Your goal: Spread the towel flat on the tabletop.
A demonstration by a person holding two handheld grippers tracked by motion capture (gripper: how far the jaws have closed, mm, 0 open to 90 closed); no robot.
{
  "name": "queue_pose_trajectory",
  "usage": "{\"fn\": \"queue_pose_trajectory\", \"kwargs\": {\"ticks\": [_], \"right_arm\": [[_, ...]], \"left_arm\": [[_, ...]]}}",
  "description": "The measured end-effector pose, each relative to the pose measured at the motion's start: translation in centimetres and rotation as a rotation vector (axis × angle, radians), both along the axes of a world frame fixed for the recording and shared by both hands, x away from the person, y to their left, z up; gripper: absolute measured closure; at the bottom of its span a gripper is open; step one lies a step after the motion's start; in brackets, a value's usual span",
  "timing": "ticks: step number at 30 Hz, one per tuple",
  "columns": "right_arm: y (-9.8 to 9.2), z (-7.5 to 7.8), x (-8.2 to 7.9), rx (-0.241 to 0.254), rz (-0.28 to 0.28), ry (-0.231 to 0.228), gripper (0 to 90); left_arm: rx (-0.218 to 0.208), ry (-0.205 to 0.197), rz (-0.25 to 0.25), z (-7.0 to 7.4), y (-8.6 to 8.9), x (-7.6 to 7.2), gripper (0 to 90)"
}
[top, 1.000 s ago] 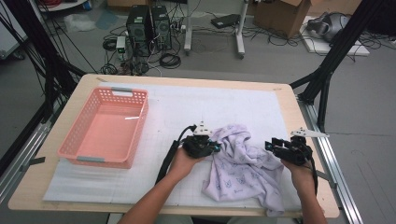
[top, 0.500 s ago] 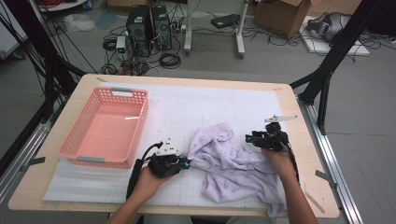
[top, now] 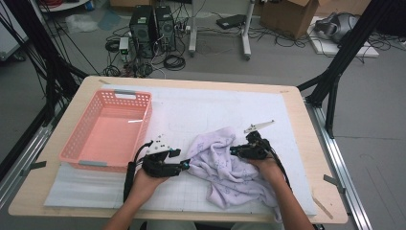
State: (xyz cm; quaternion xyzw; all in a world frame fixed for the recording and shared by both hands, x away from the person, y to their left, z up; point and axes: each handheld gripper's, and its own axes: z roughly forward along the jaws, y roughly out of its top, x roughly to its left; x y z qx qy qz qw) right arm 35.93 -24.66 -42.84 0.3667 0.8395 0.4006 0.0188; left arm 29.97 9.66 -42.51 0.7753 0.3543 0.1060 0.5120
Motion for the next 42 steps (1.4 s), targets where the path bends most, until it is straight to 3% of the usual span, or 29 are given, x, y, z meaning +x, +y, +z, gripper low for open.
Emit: {"fn": "queue_pose_trajectory", "kwargs": {"ticks": [2, 7, 10, 11, 13, 17, 20, 22, 27, 30, 32, 33, 36, 37, 39, 42], "right_arm": [[-0.9, 1.0, -0.4, 0.022, -0.037, -0.053, 86.4], [-3.2, 4.3, -1.4, 0.016, -0.141, -0.213, 86.3], [-4.5, 6.1, -1.7, 0.065, -0.208, -0.301, 86.1], [-4.7, 6.3, -1.7, 0.073, -0.212, -0.307, 86.0], [-4.6, 6.3, -1.6, 0.027, -0.226, -0.312, 85.7], [-5.1, 5.8, -1.2, -0.036, -0.336, -0.343, 85.6], [-5.3, 5.0, -0.5, -0.050, -0.319, -0.280, 83.3], [-5.3, 4.7, -0.6, -0.076, -0.321, -0.270, 76.0], [-7.4, 4.6, -1.3, 0.017, -0.408, -0.234, 59.2], [-8.4, 4.6, -2.2, 0.070, -0.412, -0.216, 54.4], [-8.7, 4.4, -3.0, 0.085, -0.391, -0.200, 50.3], [-8.5, 4.3, -3.3, 0.081, -0.376, -0.186, 48.0], [-7.8, 3.4, -4.1, 0.060, -0.309, -0.172, 44.7], [-7.4, 3.0, -4.2, 0.037, -0.289, -0.153, 44.7], [-6.6, 1.6, -4.0, -0.037, -0.262, -0.110, 46.0], [-5.8, -0.4, -3.9, -0.015, -0.197, -0.041, 65.6]], "left_arm": [[-0.003, -0.012, 0.008, 0.4, -0.3, 0.8, 39.9], [-0.003, -0.026, 0.008, 1.0, -1.9, 2.4, 39.5], [-0.010, -0.020, 0.009, 0.8, -2.9, 3.3, 39.5], [-0.019, -0.005, 0.010, 0.6, -3.3, 3.6, 39.5], [-0.022, 0.015, 0.010, 0.1, -4.1, 4.2, 39.4], [0.001, 0.054, 0.002, -1.1, -5.7, 4.9, 39.3], [0.045, 0.063, -0.010, -1.9, -6.8, 5.1, 39.0], [0.067, 0.071, -0.018, -2.3, -7.4, 5.2, 39.0], [0.126, 0.057, -0.035, -2.5, -8.5, 5.2, 41.5], [0.170, 0.021, -0.076, -2.5, -9.0, 4.7, 60.2], [0.202, 0.007, -0.075, -2.3, -9.1, 4.5, 75.5], [0.206, 0.012, -0.077, -2.2, -9.0, 4.4, 79.9], [0.212, 0.032, -0.069, -1.8, -8.1, 4.0, 81.9], [0.217, 0.042, -0.069, -1.7, -7.8, 3.9, 82.0], [0.220, 0.023, -0.060, -1.3, -6.9, 3.3, 82.5], [0.218, 0.018, -0.052, -1.0, -5.4, 2.3, 82.6]]}}
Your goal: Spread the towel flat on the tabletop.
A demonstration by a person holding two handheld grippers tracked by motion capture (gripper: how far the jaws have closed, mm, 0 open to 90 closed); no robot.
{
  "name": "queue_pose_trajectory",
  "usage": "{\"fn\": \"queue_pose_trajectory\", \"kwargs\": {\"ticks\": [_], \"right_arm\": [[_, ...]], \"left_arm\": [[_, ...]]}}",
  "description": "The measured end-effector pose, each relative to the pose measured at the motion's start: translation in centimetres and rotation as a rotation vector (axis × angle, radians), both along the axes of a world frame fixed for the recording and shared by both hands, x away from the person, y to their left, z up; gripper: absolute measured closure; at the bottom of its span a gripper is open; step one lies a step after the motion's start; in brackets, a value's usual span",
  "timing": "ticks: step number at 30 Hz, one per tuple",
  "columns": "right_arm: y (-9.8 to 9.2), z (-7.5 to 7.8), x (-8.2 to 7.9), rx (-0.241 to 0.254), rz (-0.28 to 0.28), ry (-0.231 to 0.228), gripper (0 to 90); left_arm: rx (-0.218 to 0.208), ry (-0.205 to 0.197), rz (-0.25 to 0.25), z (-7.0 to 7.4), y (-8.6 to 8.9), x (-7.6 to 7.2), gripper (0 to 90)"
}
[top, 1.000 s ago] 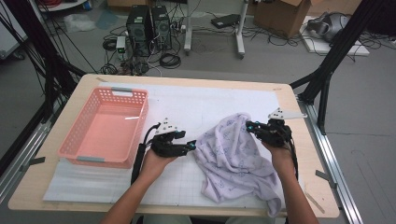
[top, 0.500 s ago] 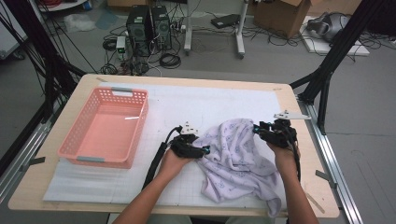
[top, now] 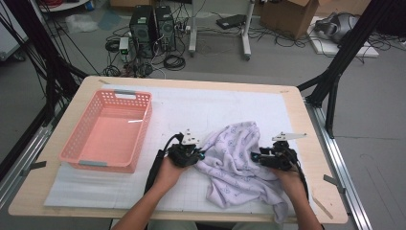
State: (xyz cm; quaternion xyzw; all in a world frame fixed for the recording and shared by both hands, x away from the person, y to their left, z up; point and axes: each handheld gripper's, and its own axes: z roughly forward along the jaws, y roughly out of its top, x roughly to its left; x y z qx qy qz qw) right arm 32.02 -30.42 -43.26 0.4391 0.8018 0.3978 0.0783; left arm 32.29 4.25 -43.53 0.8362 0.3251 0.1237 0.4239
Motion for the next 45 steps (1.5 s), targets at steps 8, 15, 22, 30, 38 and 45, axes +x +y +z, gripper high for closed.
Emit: {"fn": "queue_pose_trajectory", "kwargs": {"ticks": [8, 15, 22, 30, 38, 45], "right_arm": [[-1.0, 0.2, -2.6, -0.068, 0.020, -0.043, 82.3], [-4.3, 0.9, -5.9, -0.045, 0.005, -0.047, 77.7], [-6.2, 2.7, -5.6, 0.047, -0.119, -0.159, 61.7], [-7.1, 2.2, -3.6, 0.043, -0.187, -0.159, 61.5], [-7.0, 1.1, -3.3, 0.028, -0.174, -0.138, 58.2], [-7.1, 0.9, -3.2, 0.035, -0.180, -0.135, 55.1]], "left_arm": [[-0.008, 0.023, -0.008, -0.5, 3.0, -2.3, 82.9], [-0.083, 0.032, 0.005, 0.0, 4.0, -2.3, 64.4], [-0.158, -0.035, 0.042, 1.9, 2.6, 1.4, 42.6], [-0.134, -0.008, 0.065, 1.8, -0.3, 5.8, 46.3], [-0.063, 0.061, 0.053, 0.2, -3.5, 8.2, 49.4], [0.006, 0.077, -0.001, -0.9, -6.2, 7.6, 42.8]]}}
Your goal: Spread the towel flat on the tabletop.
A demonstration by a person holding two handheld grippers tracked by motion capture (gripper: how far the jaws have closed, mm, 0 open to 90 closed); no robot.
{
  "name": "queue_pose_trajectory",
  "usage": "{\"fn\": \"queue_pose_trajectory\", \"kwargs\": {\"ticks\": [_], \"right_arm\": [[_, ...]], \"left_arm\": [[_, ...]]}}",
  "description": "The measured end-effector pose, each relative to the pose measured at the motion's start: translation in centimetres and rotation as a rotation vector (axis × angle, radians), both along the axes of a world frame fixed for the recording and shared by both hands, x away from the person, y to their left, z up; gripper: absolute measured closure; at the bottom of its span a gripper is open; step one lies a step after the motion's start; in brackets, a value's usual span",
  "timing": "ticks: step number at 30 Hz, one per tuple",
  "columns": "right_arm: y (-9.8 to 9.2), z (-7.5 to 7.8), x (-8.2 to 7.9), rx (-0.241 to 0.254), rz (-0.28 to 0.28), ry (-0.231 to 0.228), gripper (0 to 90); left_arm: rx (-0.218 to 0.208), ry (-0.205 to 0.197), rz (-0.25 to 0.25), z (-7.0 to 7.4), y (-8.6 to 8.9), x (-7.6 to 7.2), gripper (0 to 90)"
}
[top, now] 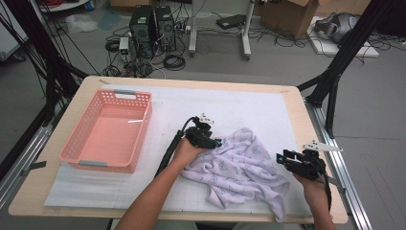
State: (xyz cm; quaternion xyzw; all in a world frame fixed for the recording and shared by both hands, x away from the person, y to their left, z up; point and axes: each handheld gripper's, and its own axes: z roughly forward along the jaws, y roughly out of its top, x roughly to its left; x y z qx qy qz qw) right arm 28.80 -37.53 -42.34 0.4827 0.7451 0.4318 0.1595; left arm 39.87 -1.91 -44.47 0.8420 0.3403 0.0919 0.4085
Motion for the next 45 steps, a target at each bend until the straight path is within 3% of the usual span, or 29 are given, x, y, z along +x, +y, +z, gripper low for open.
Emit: {"fn": "queue_pose_trajectory", "kwargs": {"ticks": [5, 7, 9, 10, 13, 16, 21, 23, 27, 29, 32, 34, 35, 37, 39, 42, 45], "right_arm": [[0.4, 0.0, 0.5, 0.008, -0.007, 0.006, 51.6], [0.6, 0.0, 0.9, 0.012, -0.008, 0.005, 50.7], [0.8, 0.1, 1.4, 0.018, -0.014, 0.007, 49.8], [0.9, 0.1, 1.6, 0.027, -0.018, 0.007, 49.8], [1.3, 0.3, 2.4, 0.040, -0.019, 0.018, 49.3], [1.8, 0.4, 3.1, 0.041, -0.017, 0.026, 49.4], [3.1, 0.6, 4.6, 0.015, -0.011, 0.040, 50.6], [3.7, 0.7, 5.1, 0.008, -0.005, 0.041, 52.7], [4.9, 0.4, 6.1, 0.015, 0.008, 0.070, 55.8], [5.8, -0.1, 6.5, 0.036, 0.058, 0.110, 52.7], [7.7, -1.1, 6.5, -0.013, 0.162, 0.171, 51.2], [8.6, -1.7, 6.3, -0.079, 0.184, 0.182, 50.6], [8.8, -1.7, 6.1, -0.089, 0.178, 0.165, 51.4], [8.9, -1.5, 5.7, -0.108, 0.205, 0.162, 69.6], [9.1, -1.2, 4.9, -0.161, 0.234, 0.113, 79.0], [8.7, -0.4, 3.4, -0.219, 0.204, 0.025, 80.2], [8.0, 0.5, 2.1, -0.290, 0.141, -0.064, 80.0]], "left_arm": [[0.022, 0.006, -0.056, 0.2, -0.3, -0.7, 44.4], [0.014, 0.023, -0.123, 0.3, -0.4, -1.1, 60.6], [0.021, 0.026, -0.163, 0.3, -0.6, -1.7, 69.2], [0.018, 0.018, -0.172, 0.2, -0.6, -2.1, 82.4], [0.012, 0.033, -0.176, 0.5, -0.1, -2.4, 85.7], [-0.037, 0.007, -0.122, 1.4, 1.3, -2.6, 85.9], [-0.140, -0.092, -0.010, 3.9, 5.1, -3.3, 85.8], [-0.151, -0.113, 0.017, 4.6, 6.5, -4.0, 85.8], [-0.115, -0.105, 0.034, 4.3, 8.6, -5.1, 85.7], [-0.100, -0.086, 0.040, 3.6, 9.4, -5.5, 85.7], [-0.099, -0.051, 0.053, 2.3, 10.4, -6.2, 85.6], [-0.101, -0.035, 0.056, 1.6, 10.8, -6.7, 85.5], [-0.106, -0.026, 0.054, 1.4, 11.0, -6.9, 85.5], [-0.108, -0.019, 0.039, 1.3, 11.0, -7.2, 85.1], [-0.123, -0.032, 0.034, 1.5, 11.0, -7.3, 82.5], [-0.147, -0.031, 0.049, 2.1, 10.6, -6.6, 58.4], [-0.170, -0.063, 0.053, 3.2, 9.5, -5.7, 45.9]]}}
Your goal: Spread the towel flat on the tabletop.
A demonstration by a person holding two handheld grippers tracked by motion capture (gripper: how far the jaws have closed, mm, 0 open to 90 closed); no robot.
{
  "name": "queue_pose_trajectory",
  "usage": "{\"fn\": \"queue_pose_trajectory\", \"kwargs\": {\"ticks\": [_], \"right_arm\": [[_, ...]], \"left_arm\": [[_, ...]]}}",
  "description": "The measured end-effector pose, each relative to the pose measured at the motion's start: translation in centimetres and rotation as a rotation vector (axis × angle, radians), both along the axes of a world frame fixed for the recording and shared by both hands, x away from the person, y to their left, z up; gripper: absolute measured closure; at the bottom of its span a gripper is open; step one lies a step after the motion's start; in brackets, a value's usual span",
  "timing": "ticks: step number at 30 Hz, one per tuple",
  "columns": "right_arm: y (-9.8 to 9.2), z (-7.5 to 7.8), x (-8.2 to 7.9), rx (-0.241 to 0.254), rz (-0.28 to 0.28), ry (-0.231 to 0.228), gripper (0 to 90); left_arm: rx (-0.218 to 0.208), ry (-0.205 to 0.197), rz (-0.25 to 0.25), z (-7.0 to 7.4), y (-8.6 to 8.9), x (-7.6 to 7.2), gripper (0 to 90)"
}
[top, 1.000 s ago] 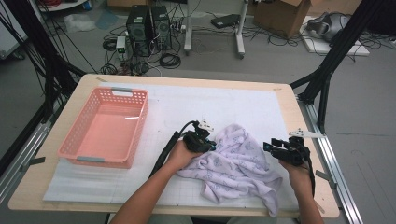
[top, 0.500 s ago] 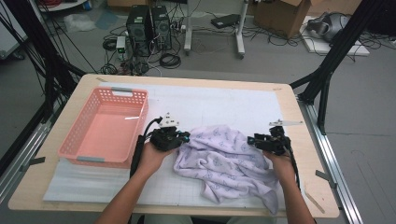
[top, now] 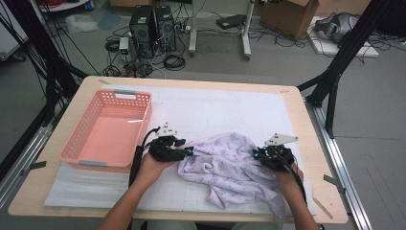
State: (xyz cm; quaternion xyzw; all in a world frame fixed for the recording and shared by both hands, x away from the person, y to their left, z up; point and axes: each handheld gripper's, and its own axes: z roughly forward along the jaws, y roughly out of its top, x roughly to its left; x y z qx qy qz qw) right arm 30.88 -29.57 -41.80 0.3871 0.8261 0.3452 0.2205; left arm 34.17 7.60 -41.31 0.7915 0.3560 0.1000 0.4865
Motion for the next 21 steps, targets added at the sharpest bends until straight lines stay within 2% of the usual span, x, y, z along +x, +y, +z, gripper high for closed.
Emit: {"fn": "queue_pose_trajectory", "kwargs": {"ticks": [1, 2, 3, 5, 7, 10, 12, 16, 18, 20, 21], "right_arm": [[-0.3, 0.2, -0.3, 0.004, -0.011, -0.018, 79.3], [-0.6, 0.4, -0.4, 0.022, -0.010, -0.014, 77.3], [-0.8, 0.4, -0.5, 0.056, 0.003, 0.008, 73.8], [-0.9, 0.2, -0.5, 0.127, 0.067, 0.052, 66.6], [-1.3, 0.4, -0.8, 0.143, 0.061, 0.034, 61.7], [-2.8, 1.0, -1.3, 0.206, -0.011, -0.007, 57.3], [-4.1, 1.2, -1.4, 0.265, -0.058, -0.018, 55.9], [-5.9, 1.2, -1.7, 0.282, -0.136, -0.027, 56.4], [-6.4, 0.9, -1.7, 0.294, -0.153, -0.033, 57.3], [-6.6, 0.3, -1.5, 0.295, -0.160, -0.019, 57.4], [-6.7, 0.0, -1.4, 0.298, -0.166, -0.006, 57.3]], "left_arm": [[0.006, -0.011, -0.007, 0.3, -0.5, 0.4, 44.8], [0.008, -0.024, -0.010, 0.5, -1.1, 0.7, 43.8], [0.022, -0.026, -0.014, 0.6, -1.7, 1.2, 42.9], [0.025, -0.026, -0.022, 0.7, -3.0, 2.1, 42.3], [0.034, -0.020, -0.026, 0.5, -4.3, 2.9, 42.3], [0.060, -0.017, -0.021, -0.5, -5.9, 4.0, 42.2], [0.099, 0.012, -0.018, -1.3, -6.8, 4.6, 42.2], [0.137, 0.052, -0.044, -2.5, -8.1, 5.1, 41.9], [0.142, 0.047, -0.061, -2.7, -8.7, 5.0, 41.9], [0.152, 0.034, -0.076, -2.9, -9.3, 5.0, 41.9], [0.180, 0.032, -0.086, -3.0, -9.7, 4.9, 42.3]]}}
